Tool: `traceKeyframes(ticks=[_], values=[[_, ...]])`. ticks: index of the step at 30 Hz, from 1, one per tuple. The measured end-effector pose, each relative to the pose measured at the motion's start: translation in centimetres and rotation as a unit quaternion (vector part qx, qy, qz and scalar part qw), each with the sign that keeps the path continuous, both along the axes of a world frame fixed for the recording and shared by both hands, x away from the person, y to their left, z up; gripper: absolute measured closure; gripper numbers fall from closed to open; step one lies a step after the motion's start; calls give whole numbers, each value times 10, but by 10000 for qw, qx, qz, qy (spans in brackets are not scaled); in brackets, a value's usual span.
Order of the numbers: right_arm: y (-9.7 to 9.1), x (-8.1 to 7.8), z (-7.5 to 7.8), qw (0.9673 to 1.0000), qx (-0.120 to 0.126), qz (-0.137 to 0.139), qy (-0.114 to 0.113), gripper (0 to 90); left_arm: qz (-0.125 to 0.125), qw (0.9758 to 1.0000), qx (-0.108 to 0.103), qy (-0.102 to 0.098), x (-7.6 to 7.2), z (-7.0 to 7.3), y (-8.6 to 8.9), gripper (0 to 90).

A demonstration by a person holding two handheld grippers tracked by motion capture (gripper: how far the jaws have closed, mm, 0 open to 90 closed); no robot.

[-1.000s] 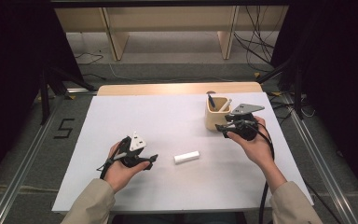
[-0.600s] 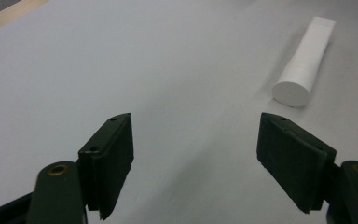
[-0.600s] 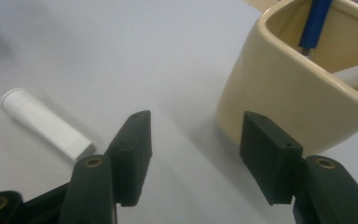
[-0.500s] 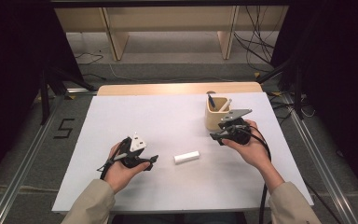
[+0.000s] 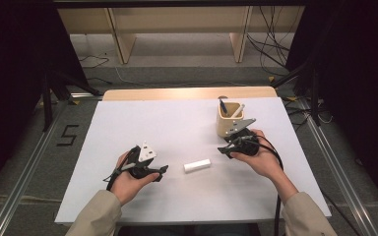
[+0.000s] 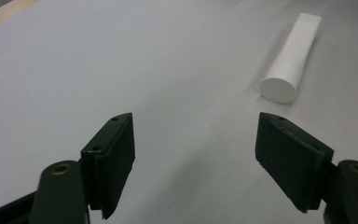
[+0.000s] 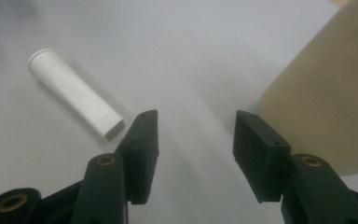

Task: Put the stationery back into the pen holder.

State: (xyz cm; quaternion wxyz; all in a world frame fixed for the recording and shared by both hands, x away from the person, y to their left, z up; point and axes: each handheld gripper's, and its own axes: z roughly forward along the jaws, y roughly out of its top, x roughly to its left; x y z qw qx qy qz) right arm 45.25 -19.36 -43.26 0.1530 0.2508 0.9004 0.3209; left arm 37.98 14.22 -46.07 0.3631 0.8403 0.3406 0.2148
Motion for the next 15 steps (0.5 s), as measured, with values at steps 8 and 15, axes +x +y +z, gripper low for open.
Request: traceKeyframes(ticks=[8,15], values=[[1,0,-5,9997,-129,113,149,482,-288,9995,-121,55,0,-1,-12,319],[1,0,-8,9995,-173,44,263,424,-772,9969,-100,142,7,-5,-40,394]])
